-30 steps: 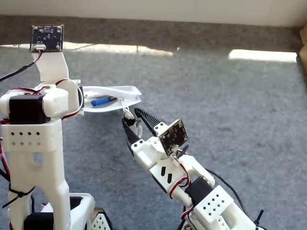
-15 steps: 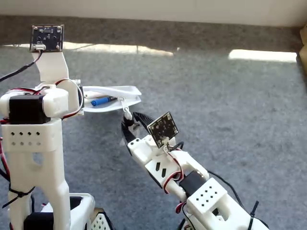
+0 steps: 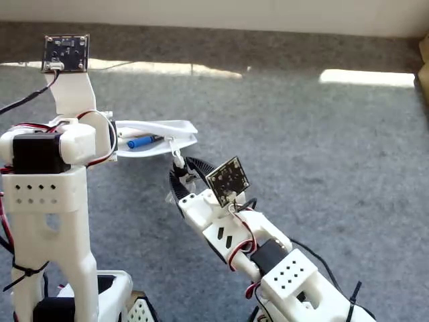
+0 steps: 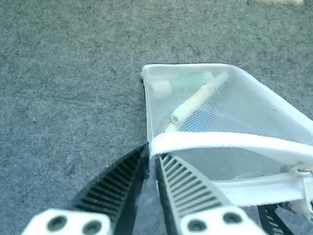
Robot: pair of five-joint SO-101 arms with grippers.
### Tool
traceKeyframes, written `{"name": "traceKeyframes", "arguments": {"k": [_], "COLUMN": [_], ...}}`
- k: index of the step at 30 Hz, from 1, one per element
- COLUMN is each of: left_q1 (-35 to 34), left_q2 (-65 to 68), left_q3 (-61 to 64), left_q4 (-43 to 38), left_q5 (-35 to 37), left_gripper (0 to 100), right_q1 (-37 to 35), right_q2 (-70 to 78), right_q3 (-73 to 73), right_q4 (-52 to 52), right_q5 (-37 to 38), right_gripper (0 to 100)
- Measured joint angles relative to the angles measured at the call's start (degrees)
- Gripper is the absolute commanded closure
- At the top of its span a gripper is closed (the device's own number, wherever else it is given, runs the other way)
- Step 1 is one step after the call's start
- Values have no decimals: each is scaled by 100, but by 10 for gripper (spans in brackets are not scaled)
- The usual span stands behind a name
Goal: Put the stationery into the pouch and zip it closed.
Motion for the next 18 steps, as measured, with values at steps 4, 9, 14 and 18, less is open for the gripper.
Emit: {"name": "traceKeyframes", "arguments": {"k": [4, 9, 14, 18], "left_q1": [0, 0, 0, 0], "left_q2": [0, 0, 0, 0], "left_q3": [0, 0, 0, 0], "left_q4": [0, 0, 0, 0], "left_q5": [0, 0, 0, 0], "left_gripper": [993, 993, 993, 993], "right_q1": [0, 0, 0, 0], "right_q2": [0, 0, 0, 0], "right_q3": [-62, -211, -211, -211], "right_q4": [0, 0, 0, 0], "right_q5": [0, 0, 0, 0], "right_gripper": [854, 854, 869, 950]}}
